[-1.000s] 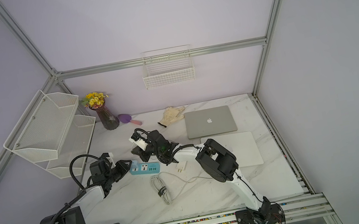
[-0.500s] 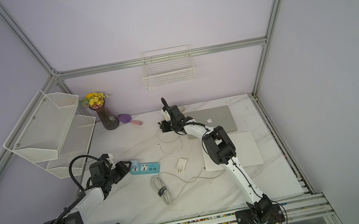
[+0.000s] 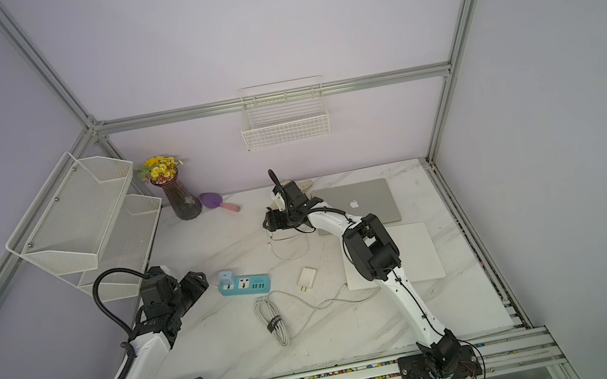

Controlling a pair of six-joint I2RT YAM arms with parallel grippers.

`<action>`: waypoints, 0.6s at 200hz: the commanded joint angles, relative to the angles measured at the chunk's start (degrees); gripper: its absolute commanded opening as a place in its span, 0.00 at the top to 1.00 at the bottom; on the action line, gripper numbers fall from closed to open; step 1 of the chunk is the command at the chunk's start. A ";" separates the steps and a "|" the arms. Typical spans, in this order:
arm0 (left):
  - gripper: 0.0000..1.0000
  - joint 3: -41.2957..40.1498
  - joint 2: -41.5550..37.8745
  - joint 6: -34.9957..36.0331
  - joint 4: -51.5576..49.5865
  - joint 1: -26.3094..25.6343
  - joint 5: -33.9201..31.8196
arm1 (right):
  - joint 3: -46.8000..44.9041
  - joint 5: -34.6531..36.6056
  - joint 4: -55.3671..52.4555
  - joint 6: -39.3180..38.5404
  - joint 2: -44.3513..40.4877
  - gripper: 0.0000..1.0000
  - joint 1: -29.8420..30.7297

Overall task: Unplug the laptop charger
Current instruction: Place the charging cable at the center of the board, then remove the plug from the socket.

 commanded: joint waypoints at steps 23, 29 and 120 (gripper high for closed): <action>0.35 0.68 8.47 -2.60 2.28 0.31 1.74 | -11.25 -7.44 11.02 -11.70 -13.73 0.33 3.55; 0.37 0.65 9.93 -2.56 3.11 0.36 3.01 | -13.67 -9.21 13.64 -13.77 -14.48 0.33 4.55; 0.48 1.76 21.34 -0.31 6.75 0.52 8.36 | -9.14 -9.59 4.25 -39.57 -5.92 0.27 17.12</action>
